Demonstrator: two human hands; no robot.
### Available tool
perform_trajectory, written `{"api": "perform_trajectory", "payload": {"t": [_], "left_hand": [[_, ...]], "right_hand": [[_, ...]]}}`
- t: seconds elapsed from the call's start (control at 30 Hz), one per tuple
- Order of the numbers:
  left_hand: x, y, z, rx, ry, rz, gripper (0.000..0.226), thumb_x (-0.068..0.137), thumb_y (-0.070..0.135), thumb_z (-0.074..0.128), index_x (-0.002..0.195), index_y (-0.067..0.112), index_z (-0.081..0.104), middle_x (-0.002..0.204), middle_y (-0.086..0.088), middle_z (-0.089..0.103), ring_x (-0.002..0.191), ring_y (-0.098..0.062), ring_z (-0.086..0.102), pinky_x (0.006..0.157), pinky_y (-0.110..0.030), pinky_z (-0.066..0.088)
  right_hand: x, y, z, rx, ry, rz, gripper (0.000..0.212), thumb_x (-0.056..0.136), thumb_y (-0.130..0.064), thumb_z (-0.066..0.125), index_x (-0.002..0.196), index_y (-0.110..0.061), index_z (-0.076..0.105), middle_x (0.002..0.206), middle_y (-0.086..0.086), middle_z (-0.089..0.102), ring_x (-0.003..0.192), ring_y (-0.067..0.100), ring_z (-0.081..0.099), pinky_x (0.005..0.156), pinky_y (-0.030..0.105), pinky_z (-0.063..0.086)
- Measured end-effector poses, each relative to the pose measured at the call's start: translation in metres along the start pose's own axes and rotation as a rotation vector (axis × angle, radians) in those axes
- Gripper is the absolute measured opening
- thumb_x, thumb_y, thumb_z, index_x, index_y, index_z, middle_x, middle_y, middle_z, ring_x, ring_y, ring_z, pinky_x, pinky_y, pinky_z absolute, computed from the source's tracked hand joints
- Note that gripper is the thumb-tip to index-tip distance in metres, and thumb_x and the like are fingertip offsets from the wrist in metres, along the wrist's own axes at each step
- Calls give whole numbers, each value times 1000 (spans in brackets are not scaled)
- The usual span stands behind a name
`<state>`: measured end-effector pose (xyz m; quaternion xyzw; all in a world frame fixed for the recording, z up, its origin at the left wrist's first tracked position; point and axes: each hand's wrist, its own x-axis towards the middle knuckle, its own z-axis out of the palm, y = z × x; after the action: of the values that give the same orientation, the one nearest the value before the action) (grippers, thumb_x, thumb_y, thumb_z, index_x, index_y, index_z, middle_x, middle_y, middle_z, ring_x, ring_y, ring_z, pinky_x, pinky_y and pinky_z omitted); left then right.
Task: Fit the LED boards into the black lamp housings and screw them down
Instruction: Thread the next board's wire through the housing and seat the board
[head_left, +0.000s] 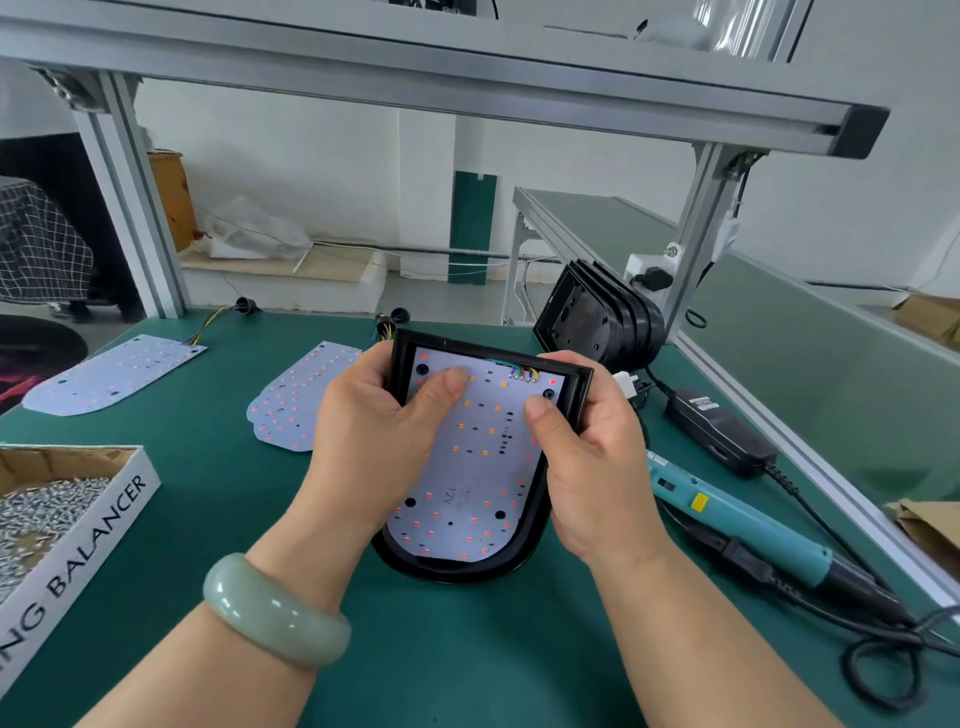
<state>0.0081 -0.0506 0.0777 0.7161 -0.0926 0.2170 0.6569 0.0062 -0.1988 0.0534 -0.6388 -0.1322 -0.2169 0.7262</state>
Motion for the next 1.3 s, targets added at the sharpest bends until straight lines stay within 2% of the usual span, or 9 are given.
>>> {"api": "perform_trajectory", "payload": {"t": [0.23, 0.4, 0.47, 0.57, 0.67, 0.87, 1.03, 1.13, 1.3], "left_hand": [[-13, 6, 3, 336, 219, 211, 37, 82, 35, 66, 116, 28, 52, 96, 20, 52, 85, 6, 52, 75, -1, 36], [-46, 21, 22, 321, -166, 185, 89, 67, 70, 50, 142, 25, 39, 136, 20, 47, 124, 5, 45, 99, -17, 38], [-47, 22, 22, 196, -137, 170, 82, 63, 70, 58, 132, 27, 47, 121, 20, 61, 103, 5, 59, 85, -17, 46], [-36, 17, 13, 52, 49, 76, 42, 63, 42, 80, 100, 31, 61, 90, 22, 70, 81, 7, 64, 69, -8, 46], [-23, 10, 2, 59, 120, 41, 21, 72, 16, 79, 78, 29, 63, 71, 28, 68, 63, 10, 60, 58, -6, 44], [-17, 4, -14, 45, 0, 86, 33, 73, 4, 77, 80, 33, 63, 75, 30, 68, 68, 12, 62, 60, -1, 44], [-14, 1, -19, 10, -12, 103, 41, 75, -5, 74, 85, 33, 65, 79, 27, 71, 72, 10, 64, 65, -4, 47], [-15, -2, -18, 19, -7, 126, 43, 74, -5, 74, 86, 35, 65, 81, 27, 71, 74, 9, 64, 70, -6, 49], [-13, -2, -20, -25, -13, 132, 43, 71, 2, 79, 83, 43, 70, 83, 24, 72, 77, 5, 65, 74, -11, 51]], "right_hand": [[-3, -4, 3, -113, 220, -64, 30, 88, -1, 59, 101, -27, 60, 87, -15, 69, 79, 0, 63, 73, 11, 46], [-13, -14, 12, -152, 23, -113, 39, 72, -23, 75, 105, -33, 57, 95, -15, 68, 85, 3, 65, 77, 25, 53], [-16, -16, 14, -209, -133, -136, 52, 66, -30, 76, 115, -31, 59, 108, -14, 67, 101, 7, 65, 88, 35, 54], [-14, -16, 10, -306, -307, -342, 51, 77, -4, 69, 126, -11, 58, 132, 2, 59, 126, 15, 53, 104, 35, 44], [-14, -17, 9, -254, -233, -335, 40, 84, 3, 56, 118, -17, 62, 128, -6, 62, 121, 9, 57, 96, 22, 45], [-7, -9, -1, -728, 157, -423, 40, 87, -4, 53, 125, -13, 59, 123, -14, 57, 108, 1, 49, 98, 27, 36], [-7, -13, 0, -843, 103, -356, 22, 91, -15, 51, 95, -16, 72, 85, -6, 70, 79, -5, 46, 79, 17, 34], [-7, -19, 2, -861, 8, -257, 29, 92, -18, 43, 87, -14, 71, 77, -3, 69, 72, 10, 52, 87, 4, 23], [-7, -25, -1, -919, -183, -186, 36, 88, -25, 36, 79, -9, 67, 69, 2, 58, 71, 16, 45, 83, 21, 28]]}}
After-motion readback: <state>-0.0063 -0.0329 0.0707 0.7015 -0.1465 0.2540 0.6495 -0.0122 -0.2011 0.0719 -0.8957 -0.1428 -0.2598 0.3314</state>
